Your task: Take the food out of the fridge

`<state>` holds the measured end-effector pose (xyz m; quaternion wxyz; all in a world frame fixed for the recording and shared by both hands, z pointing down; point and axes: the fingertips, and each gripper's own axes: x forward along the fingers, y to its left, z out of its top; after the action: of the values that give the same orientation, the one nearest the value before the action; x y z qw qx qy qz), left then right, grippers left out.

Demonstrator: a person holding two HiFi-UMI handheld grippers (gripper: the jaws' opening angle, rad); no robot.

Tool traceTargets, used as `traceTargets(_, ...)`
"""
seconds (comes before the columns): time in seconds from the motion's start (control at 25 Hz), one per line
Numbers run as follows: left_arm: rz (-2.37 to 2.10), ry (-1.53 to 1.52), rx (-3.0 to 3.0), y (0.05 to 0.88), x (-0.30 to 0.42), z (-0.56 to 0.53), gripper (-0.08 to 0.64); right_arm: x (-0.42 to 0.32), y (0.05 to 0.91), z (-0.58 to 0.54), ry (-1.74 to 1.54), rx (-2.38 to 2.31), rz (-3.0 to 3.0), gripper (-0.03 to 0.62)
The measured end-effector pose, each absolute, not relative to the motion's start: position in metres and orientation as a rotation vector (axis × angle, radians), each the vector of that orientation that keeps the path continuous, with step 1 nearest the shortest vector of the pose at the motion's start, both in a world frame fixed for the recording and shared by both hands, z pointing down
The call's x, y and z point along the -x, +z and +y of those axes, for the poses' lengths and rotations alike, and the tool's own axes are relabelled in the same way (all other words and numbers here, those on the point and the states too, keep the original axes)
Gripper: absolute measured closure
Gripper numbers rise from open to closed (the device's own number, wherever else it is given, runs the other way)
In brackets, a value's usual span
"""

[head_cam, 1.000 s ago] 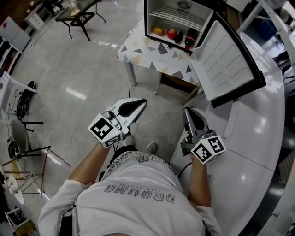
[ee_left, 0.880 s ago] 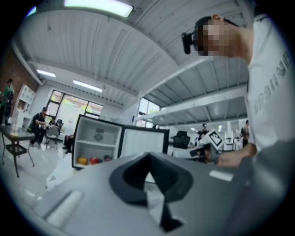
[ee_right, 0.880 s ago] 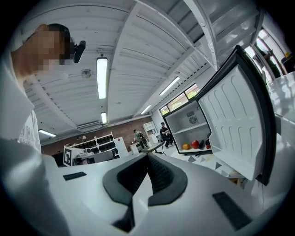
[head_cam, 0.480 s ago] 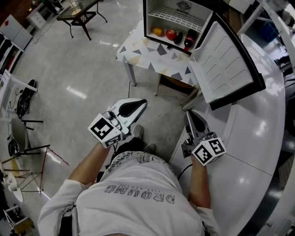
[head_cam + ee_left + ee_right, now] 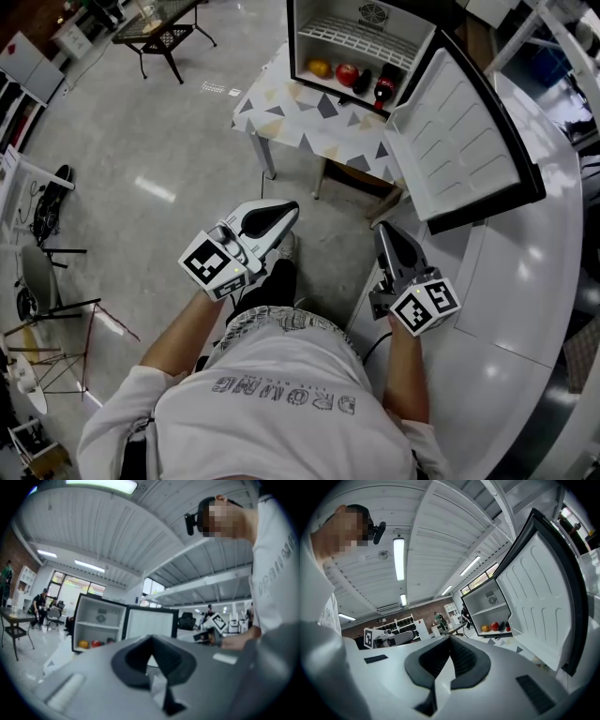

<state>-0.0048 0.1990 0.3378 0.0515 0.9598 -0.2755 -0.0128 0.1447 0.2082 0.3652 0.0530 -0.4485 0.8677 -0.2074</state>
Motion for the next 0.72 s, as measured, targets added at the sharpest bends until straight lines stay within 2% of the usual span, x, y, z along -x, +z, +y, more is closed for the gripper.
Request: traceTargets(0.72,-0.793,-0.039,-2.882,0.358,0.023,0.054,0.552,-0.125,0.384,0.067,-0.704,1.412,2.635,0.603)
